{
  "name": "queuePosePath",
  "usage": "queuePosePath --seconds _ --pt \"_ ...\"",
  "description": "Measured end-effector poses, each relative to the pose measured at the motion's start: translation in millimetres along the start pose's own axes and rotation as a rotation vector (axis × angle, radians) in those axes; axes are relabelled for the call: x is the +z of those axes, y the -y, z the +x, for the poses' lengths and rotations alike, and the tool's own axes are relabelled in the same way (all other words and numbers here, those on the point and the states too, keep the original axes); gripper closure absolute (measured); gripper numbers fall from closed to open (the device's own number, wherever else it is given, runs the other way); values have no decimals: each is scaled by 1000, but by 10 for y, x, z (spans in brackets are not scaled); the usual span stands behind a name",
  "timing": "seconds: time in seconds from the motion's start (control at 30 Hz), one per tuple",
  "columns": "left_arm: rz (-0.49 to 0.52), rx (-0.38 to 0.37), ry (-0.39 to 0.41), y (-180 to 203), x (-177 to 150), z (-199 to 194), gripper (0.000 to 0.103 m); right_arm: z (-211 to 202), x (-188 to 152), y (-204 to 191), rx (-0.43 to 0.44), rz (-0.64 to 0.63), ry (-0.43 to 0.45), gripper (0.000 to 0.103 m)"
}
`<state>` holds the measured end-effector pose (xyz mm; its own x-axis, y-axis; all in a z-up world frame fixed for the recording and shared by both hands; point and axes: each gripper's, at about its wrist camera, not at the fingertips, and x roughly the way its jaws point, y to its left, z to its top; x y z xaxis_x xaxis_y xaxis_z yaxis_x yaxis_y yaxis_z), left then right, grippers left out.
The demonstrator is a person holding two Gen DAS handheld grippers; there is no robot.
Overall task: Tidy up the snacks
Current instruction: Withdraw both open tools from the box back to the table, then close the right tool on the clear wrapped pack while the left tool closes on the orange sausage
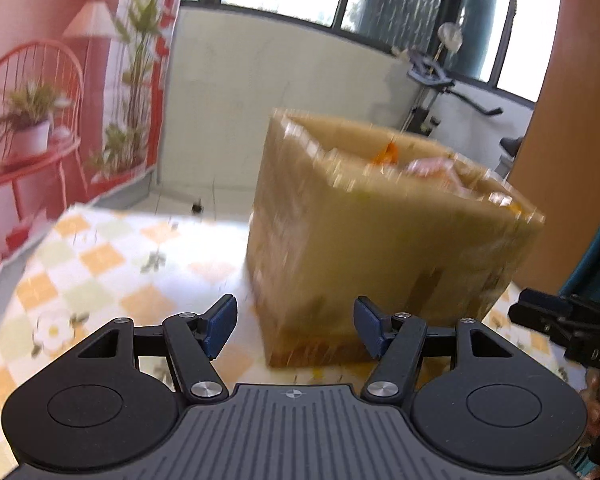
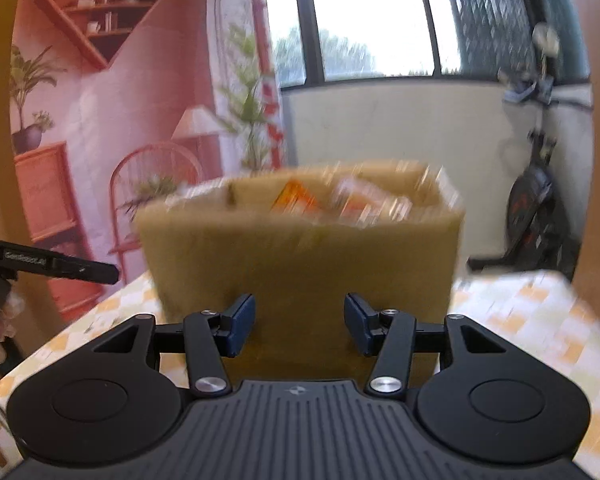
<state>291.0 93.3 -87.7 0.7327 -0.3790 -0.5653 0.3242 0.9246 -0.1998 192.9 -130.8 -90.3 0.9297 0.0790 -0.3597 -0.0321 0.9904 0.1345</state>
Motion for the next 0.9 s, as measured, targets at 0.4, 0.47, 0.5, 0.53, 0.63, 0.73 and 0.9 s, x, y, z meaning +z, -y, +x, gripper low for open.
queuePosePath --seconds 0.4,0.47,0.5,0.53,0.63,0.73,0.9 --pt "-8 25 -62 -214 -391 1 37 592 -484 -342 151 -16 -291 50" --pt "-11 34 -67 -227 -426 -7 37 687 -563 -435 164 -40 -329 50" --pt "-12 38 -70 -235 -452 -18 37 736 -608 -482 172 -54 -353 50" --pt "-14 43 -73 -251 -478 -28 37 774 -646 -519 179 -66 -373 50" --pt "-18 51 -80 -296 -541 -56 37 906 -751 -649 205 -113 -429 50" --pt "-18 59 -86 -315 -569 -63 37 972 -838 -775 223 -156 -451 50" --pt "-12 62 -94 -308 -592 -61 37 1077 -946 -911 203 -239 -479 49"
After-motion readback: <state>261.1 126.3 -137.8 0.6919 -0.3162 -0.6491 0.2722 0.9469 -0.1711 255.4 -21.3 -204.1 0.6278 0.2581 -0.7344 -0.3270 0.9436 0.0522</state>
